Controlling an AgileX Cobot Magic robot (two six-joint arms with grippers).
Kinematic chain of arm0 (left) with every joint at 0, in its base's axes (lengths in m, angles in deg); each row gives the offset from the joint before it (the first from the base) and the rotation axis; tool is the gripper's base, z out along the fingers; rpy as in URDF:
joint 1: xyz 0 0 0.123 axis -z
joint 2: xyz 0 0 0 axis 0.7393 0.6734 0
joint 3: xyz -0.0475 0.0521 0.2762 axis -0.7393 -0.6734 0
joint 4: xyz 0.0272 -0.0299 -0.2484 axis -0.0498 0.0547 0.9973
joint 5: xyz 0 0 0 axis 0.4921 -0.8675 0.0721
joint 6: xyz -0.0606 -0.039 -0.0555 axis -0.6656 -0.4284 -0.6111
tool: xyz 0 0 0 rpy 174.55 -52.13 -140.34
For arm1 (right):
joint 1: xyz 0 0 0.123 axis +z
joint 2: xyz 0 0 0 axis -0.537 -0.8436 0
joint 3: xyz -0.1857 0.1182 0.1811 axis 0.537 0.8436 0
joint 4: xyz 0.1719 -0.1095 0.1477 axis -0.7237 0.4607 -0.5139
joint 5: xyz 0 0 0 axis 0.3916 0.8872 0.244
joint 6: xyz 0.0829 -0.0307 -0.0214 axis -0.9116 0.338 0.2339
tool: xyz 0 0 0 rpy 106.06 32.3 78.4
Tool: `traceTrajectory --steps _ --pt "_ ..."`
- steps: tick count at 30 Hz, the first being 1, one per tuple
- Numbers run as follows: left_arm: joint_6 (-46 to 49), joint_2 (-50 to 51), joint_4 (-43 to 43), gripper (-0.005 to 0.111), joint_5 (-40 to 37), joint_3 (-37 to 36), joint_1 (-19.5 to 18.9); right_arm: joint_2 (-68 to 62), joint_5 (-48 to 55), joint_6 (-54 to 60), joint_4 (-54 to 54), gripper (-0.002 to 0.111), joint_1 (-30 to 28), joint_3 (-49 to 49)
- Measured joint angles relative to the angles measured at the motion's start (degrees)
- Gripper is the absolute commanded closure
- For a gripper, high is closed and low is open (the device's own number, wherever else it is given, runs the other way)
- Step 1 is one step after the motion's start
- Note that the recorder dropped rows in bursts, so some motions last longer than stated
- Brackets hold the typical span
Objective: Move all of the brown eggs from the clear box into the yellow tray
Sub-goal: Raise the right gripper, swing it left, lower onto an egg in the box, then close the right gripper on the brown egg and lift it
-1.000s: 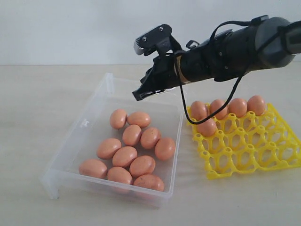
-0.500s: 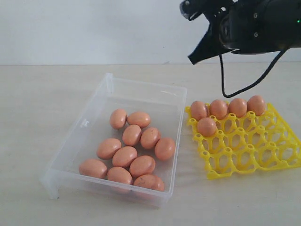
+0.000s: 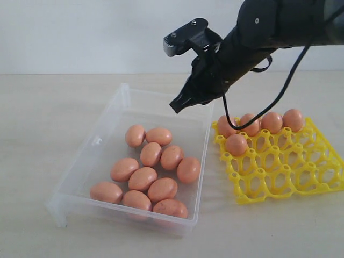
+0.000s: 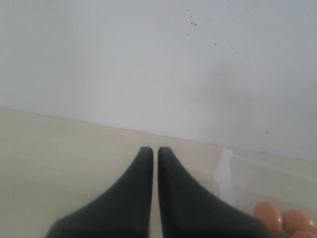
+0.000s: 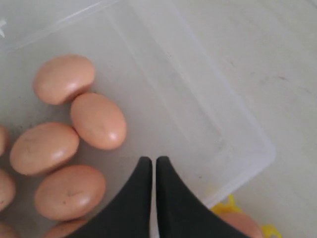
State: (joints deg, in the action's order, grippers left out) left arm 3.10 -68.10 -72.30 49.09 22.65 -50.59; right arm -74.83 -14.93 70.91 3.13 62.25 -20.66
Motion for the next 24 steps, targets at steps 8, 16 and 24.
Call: traceTrajectory --steps 8,16,24 --pt "0.0 0.0 0.0 0.103 0.0 0.0 0.0 -7.25 -0.49 7.38 -3.63 0.079 2.83 -6.25" --pt "0.0 0.0 0.0 0.103 0.0 0.0 0.0 -13.71 -3.24 10.13 -3.74 0.055 6.18 -12.23" --pt "0.0 0.0 0.0 0.103 0.0 0.0 0.0 -17.57 -3.35 12.93 -3.71 0.055 6.18 -13.58"
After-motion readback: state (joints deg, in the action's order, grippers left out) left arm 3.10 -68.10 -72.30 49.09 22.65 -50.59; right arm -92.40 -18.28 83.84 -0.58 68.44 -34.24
